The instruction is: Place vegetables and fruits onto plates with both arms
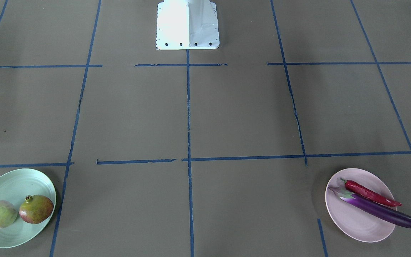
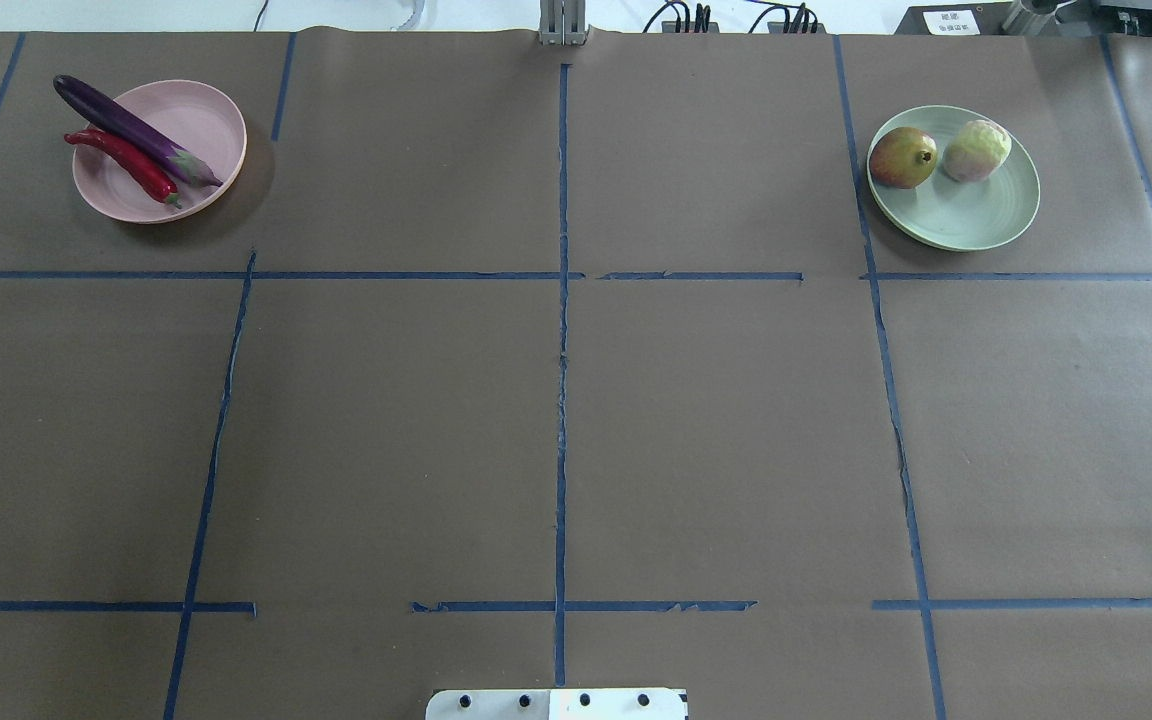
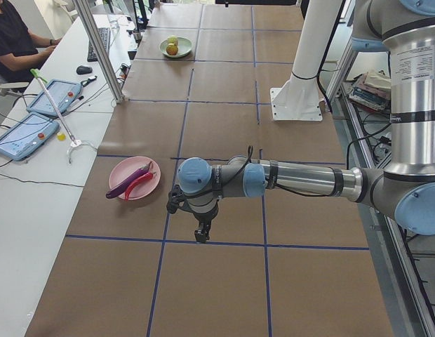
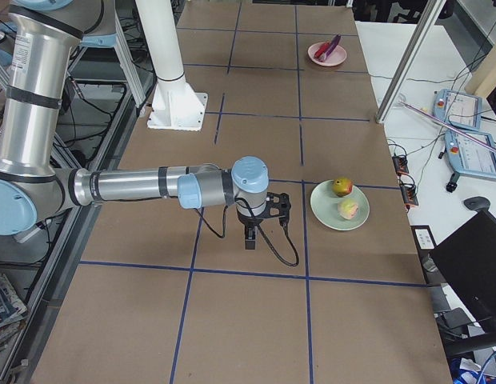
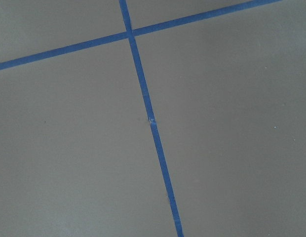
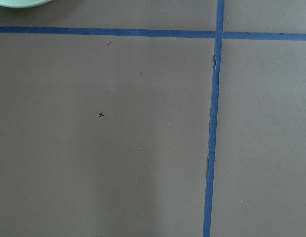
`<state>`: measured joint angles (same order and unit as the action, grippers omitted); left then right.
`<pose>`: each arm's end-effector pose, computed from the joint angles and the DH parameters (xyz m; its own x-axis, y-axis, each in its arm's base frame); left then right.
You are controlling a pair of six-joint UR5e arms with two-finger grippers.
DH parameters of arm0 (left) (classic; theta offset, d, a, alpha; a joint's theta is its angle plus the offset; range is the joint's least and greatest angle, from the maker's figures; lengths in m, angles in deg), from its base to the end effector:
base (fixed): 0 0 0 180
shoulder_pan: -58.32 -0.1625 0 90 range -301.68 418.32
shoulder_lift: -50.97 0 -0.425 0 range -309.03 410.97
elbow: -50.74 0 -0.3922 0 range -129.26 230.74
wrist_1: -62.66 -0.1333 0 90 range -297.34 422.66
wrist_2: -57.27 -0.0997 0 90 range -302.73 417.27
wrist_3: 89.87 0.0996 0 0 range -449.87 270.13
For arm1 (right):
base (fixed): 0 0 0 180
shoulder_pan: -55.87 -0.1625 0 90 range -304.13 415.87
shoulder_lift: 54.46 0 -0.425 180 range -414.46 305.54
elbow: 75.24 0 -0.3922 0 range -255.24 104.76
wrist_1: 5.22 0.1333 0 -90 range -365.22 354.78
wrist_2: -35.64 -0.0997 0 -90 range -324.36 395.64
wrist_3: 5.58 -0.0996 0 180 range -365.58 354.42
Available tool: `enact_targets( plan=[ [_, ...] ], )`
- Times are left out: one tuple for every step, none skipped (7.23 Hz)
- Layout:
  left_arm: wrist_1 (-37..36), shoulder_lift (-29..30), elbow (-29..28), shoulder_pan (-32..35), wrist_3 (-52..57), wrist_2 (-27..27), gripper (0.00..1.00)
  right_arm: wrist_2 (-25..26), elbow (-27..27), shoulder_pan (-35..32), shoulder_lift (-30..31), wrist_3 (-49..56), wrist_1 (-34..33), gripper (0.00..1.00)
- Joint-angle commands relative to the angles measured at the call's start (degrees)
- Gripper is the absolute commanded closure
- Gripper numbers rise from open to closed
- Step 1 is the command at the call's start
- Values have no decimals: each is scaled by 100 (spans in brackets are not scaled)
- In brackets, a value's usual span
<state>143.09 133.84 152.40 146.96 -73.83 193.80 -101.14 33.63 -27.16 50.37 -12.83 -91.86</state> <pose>-0.0508 -0.4328 0.6303 0.6559 0.2296 -0.7191 -0.2132 0.9702 0.1153 0.0129 -0.3946 0.6005 0.6782 -0.0506 0.7331 0.0350 0.9987 0.0366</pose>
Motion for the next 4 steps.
enact_targets(
  plan=[
    [-36, 37, -76, -13, 30, -48, 0, 11, -24, 111, -15, 162, -108, 0],
    [-53, 37, -67, -30, 31, -187, 0, 11, 19, 138, -15, 162, -116, 0],
    [-62, 37, -67, -39, 5, -493, 0, 11, 20, 147, -24, 171, -238, 0],
    [-79, 37, -84, -39, -4, -479, 0, 11, 11, 147, -33, 171, -283, 0]
  ],
)
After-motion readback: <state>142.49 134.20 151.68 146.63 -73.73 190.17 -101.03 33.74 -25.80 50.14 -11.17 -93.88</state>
